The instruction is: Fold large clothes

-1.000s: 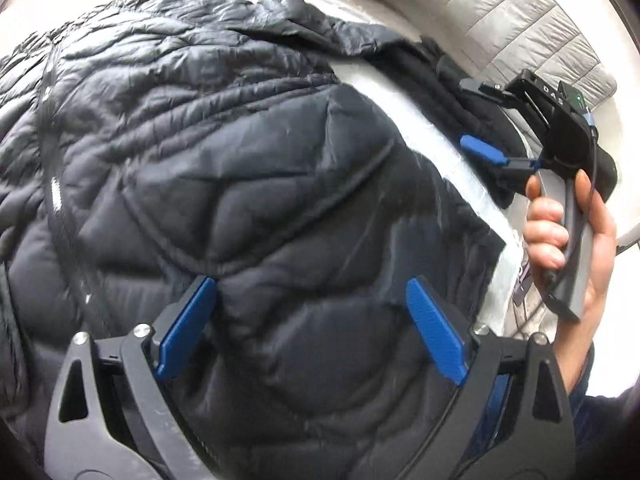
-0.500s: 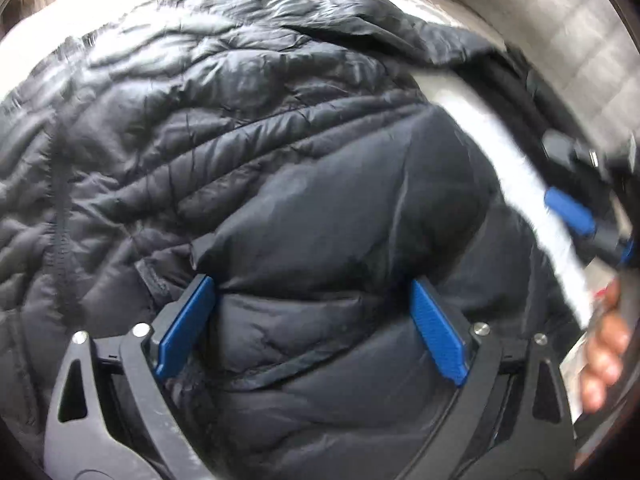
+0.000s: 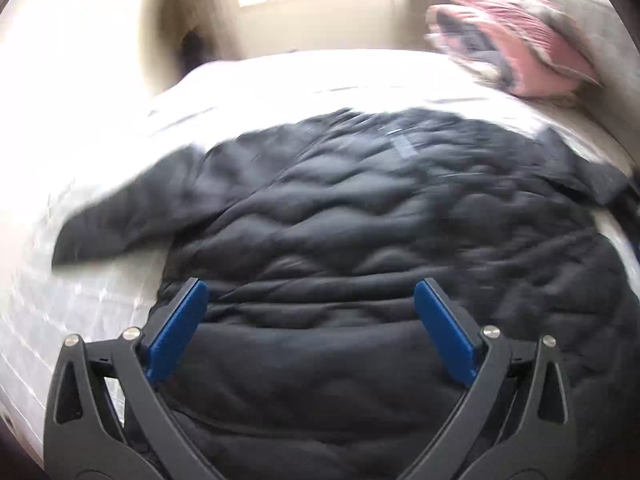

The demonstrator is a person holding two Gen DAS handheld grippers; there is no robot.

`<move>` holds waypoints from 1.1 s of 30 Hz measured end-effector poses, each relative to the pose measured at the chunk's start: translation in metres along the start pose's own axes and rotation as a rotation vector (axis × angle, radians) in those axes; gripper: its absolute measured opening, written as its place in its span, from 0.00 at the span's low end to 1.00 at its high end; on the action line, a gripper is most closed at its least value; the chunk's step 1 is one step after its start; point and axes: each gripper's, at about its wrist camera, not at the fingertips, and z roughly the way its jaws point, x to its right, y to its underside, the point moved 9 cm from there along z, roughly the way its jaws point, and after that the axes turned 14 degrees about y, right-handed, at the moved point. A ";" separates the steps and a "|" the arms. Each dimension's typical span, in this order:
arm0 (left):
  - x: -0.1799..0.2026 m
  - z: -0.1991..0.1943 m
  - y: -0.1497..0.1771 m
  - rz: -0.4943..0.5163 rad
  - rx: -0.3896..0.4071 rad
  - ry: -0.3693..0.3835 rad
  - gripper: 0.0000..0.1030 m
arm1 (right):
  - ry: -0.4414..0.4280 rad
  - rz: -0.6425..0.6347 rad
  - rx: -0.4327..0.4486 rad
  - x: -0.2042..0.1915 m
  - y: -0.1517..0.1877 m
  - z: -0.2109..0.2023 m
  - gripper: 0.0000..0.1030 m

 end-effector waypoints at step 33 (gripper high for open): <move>-0.104 0.045 0.032 -0.483 -0.116 0.154 0.99 | 0.299 0.136 0.156 0.040 -0.177 0.103 0.05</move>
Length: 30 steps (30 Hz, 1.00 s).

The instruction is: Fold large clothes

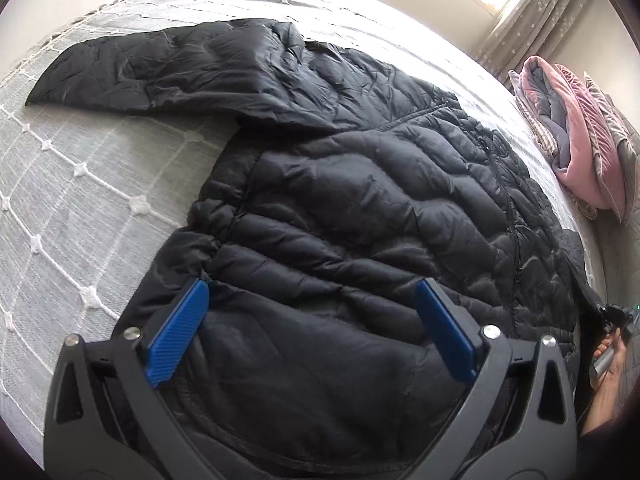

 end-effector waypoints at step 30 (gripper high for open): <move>-0.015 -0.045 -0.035 -0.025 0.151 -0.025 0.99 | -0.172 -0.346 0.455 -0.151 0.010 -0.178 0.08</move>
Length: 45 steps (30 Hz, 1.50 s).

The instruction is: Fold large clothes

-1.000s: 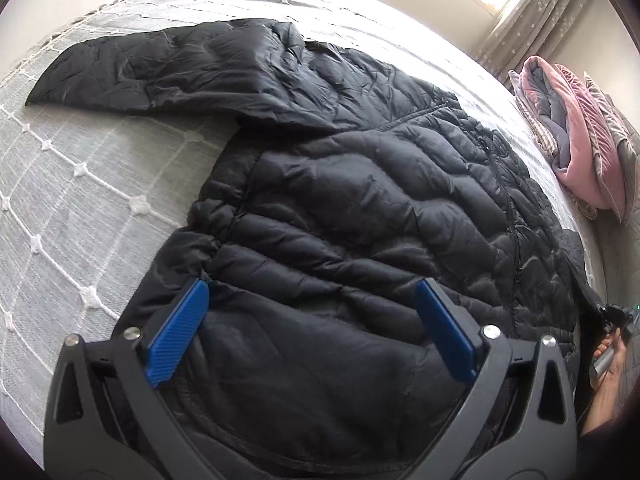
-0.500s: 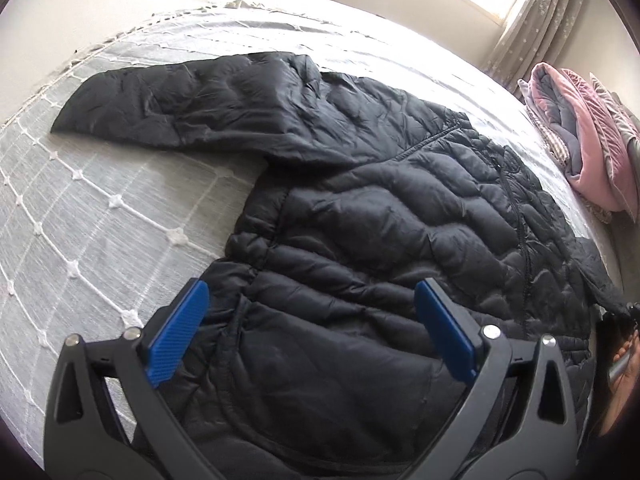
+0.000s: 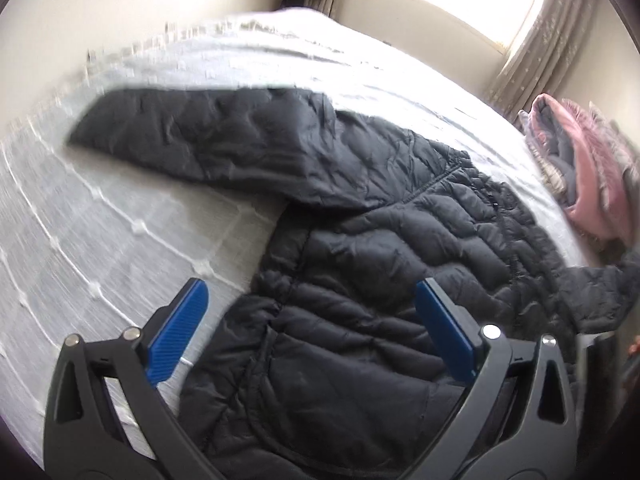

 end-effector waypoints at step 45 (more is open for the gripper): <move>-0.104 -0.009 -0.008 -0.358 0.002 -0.007 0.99 | -0.550 -0.188 -0.579 -0.159 0.220 -0.186 0.78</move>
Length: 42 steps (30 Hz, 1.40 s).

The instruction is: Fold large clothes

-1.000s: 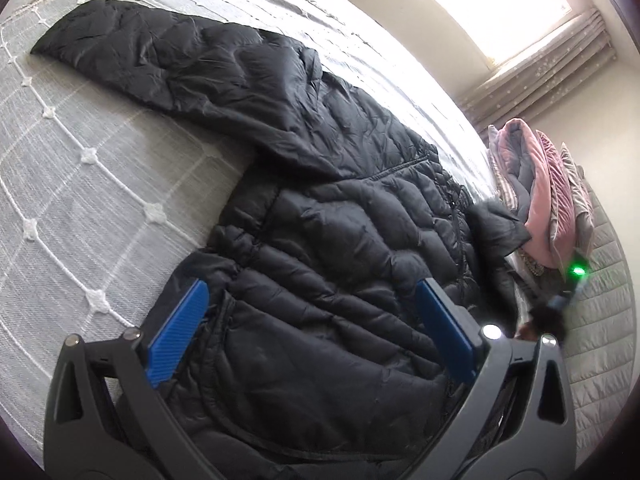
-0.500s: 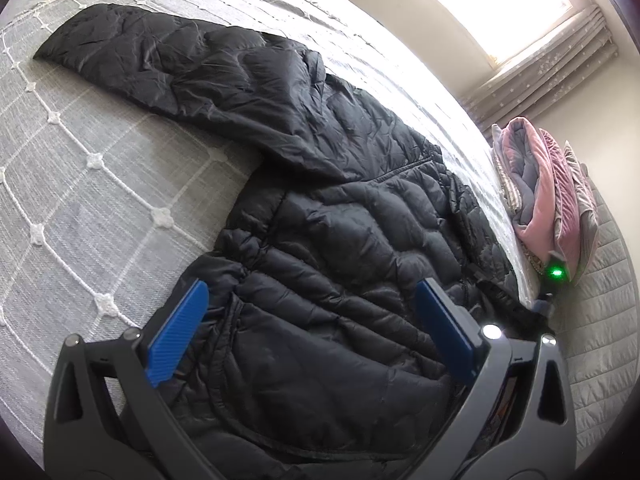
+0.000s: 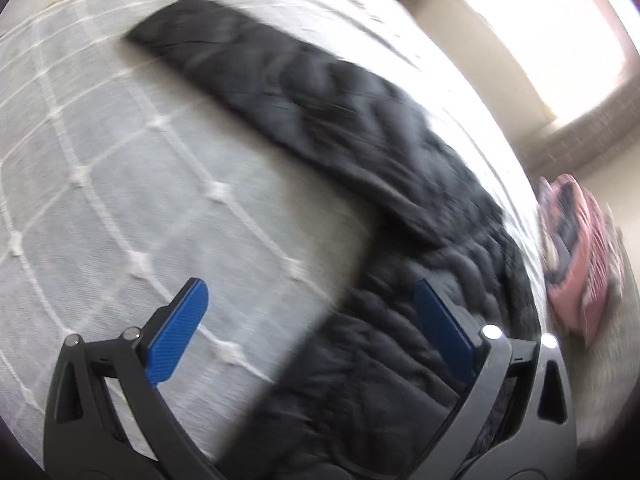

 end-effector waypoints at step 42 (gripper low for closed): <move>0.036 -0.082 -0.194 0.020 0.411 -0.018 0.03 | -0.055 0.165 0.033 0.055 0.028 -0.004 0.79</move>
